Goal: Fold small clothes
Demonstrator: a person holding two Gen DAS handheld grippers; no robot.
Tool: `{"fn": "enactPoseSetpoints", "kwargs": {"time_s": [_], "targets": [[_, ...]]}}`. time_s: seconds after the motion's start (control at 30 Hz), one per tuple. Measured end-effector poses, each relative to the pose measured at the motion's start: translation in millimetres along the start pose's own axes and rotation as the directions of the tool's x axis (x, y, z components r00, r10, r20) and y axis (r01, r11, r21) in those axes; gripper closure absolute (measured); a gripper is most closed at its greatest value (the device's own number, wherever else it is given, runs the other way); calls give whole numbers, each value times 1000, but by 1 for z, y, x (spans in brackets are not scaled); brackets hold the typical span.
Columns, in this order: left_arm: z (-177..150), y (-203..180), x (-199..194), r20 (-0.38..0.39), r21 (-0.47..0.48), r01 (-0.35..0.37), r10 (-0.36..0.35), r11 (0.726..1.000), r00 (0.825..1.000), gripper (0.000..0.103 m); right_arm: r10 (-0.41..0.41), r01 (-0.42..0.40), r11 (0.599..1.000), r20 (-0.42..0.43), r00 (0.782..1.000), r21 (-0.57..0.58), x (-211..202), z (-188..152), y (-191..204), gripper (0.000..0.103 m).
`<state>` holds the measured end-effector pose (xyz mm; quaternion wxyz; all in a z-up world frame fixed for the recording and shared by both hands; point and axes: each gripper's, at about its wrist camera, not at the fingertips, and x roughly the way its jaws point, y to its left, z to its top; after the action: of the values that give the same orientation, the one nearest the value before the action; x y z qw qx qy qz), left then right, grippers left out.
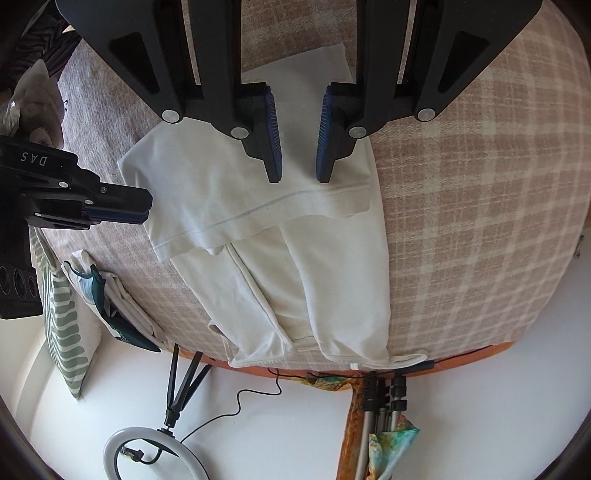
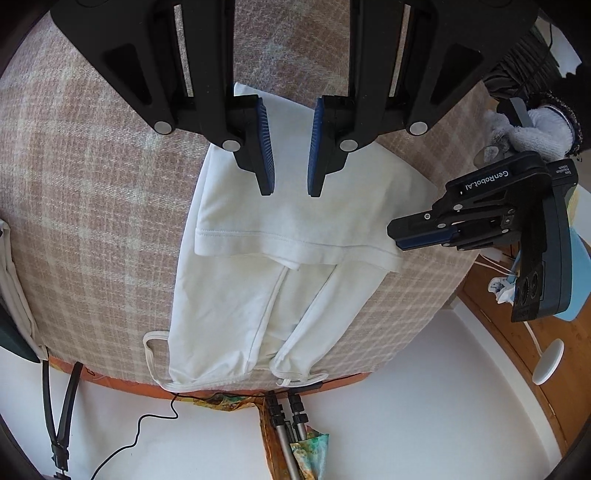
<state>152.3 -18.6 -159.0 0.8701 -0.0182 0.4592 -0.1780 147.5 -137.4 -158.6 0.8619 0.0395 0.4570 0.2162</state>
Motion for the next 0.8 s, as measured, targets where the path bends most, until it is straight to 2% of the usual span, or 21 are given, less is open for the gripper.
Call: {"fn": "enactPoseSetpoints", "kwargs": {"time_s": [0.13,0.2,0.23,0.33,0.37,0.4,0.47,0.63,0.8], "targets": [[4,9,10,-16,-4,-40,39,999,999,85,-26,30,994,-35,999,107,9,8,-32,82],[7,13,9,-13,-9,-43,42,999,999,85,-88,95,988,-63,994,124,13,9,-43,82],[9,15,8,-11,-14,-39,39,999,999,85,-95,102,985,-58,994,137,11,9,-50,82],[19,21,3,3,-49,-32,32,998,999,83,-50,56,978,-37,998,200,5,15,-64,82],[24,24,-1,15,-71,-9,10,997,1000,78,-42,47,977,-27,999,209,3,18,-67,77],[28,27,-4,27,-95,10,-8,995,1000,66,-35,38,977,-15,999,211,1,22,-69,68],[40,35,-9,57,-135,39,-32,990,998,48,-15,12,980,10,1000,201,-2,33,-70,59],[72,56,0,87,-155,18,-4,988,996,47,17,-23,990,40,999,138,5,70,-74,59],[92,85,35,43,-236,61,-53,970,998,47,51,-59,987,57,997,151,29,104,-93,59]]}}
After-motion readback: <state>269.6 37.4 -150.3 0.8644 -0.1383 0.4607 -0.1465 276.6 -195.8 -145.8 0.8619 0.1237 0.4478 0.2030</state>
